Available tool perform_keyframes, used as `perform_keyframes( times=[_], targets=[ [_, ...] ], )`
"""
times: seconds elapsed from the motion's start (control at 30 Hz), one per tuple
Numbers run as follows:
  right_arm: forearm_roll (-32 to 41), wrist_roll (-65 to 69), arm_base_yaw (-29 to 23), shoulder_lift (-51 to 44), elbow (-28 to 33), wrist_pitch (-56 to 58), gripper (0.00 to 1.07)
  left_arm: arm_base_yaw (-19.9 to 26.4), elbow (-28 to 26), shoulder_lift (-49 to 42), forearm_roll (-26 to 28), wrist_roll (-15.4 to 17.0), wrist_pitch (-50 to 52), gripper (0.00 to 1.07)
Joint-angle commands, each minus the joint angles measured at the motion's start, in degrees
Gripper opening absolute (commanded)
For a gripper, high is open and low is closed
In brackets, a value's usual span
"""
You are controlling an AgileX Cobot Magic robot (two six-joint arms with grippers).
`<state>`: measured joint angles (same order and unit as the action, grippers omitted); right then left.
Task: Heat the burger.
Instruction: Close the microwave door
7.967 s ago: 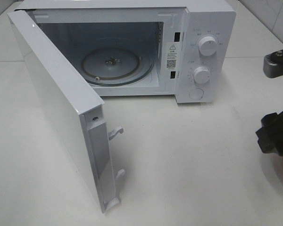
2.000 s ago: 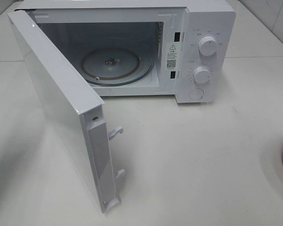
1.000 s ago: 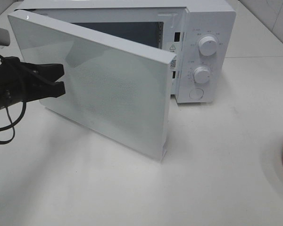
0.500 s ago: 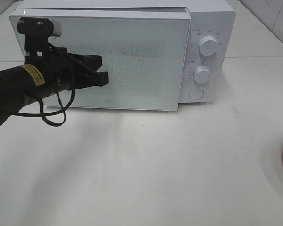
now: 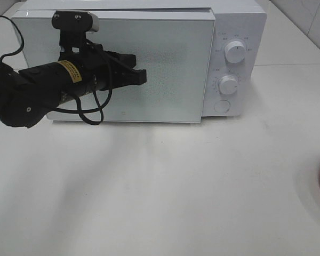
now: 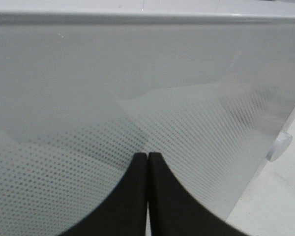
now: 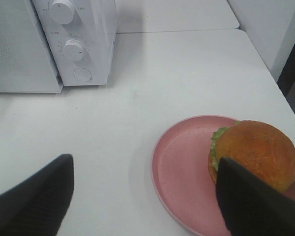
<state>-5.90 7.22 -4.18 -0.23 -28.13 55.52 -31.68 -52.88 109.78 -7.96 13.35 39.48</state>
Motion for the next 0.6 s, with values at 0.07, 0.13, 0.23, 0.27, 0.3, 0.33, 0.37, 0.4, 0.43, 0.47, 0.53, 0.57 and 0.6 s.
perform_keyframes(
  times=[0.07, 0.13, 0.23, 0.27, 0.3, 0.33, 0.37, 0.4, 0.43, 0.47, 0.53, 0.57, 0.6],
  targets=[
    [0.11, -0.92, 0.46, -1.49, 0.06, -0.40, 0.76, -0.29, -2.98, 1.15, 0.86, 0.17, -0.34, 0.00],
    [0.11, -0.92, 0.46, -1.49, 0.06, -0.40, 0.76, -0.29, -3.50, 1.43, 0.86, 0.29, -0.86, 0.00],
    [0.11, -0.92, 0.46, -1.49, 0.06, -0.40, 0.76, -0.69, -5.61, 2.29, 0.86, 0.57, -2.52, 0.00],
    [0.11, -0.92, 0.46, -1.49, 0.06, -0.40, 0.76, -0.86, -6.07, 2.58, 0.86, 0.57, -2.46, 0.00],
    [0.11, -0.92, 0.46, -1.49, 0.06, -0.40, 0.76, -0.86, -6.07, 2.58, 0.86, 0.57, -2.46, 0.00],
    [0.11, -0.92, 0.46, -1.49, 0.06, -0.40, 0.76, -1.38, -6.93, 3.21, 0.92, 0.57, -2.46, 0.00],
    [0.11, -0.92, 0.46, -1.49, 0.06, -0.40, 0.76, -1.55, -7.51, 3.61, 0.97, 0.52, -2.46, 0.00],
    [0.11, -0.92, 0.46, -1.49, 0.06, -0.40, 0.76, -1.55, -7.51, 3.61, 0.97, 0.52, -2.46, 0.00],
    [0.11, -0.92, 0.46, -1.49, 0.06, -0.40, 0.76, -2.06, -8.59, 4.41, 0.97, 0.52, -2.69, 0.00],
    [0.11, -0.92, 0.46, -1.49, 0.06, -0.40, 0.76, -2.29, -9.22, 4.98, 0.97, 0.52, -2.69, 0.00],
    [0.11, -0.92, 0.46, -1.49, 0.06, -0.40, 0.76, -2.64, -10.54, 5.90, 0.97, 0.57, -3.27, 0.00],
    [0.11, -0.92, 0.46, -1.49, 0.06, -0.40, 0.76, -2.98, -12.49, 6.99, 1.15, 1.03, -4.64, 0.00],
    [0.11, -0.92, 0.46, -1.49, 0.06, -0.40, 0.76, -2.98, -12.49, 6.99, 1.15, 1.03, -4.64, 0.00]
  ],
)
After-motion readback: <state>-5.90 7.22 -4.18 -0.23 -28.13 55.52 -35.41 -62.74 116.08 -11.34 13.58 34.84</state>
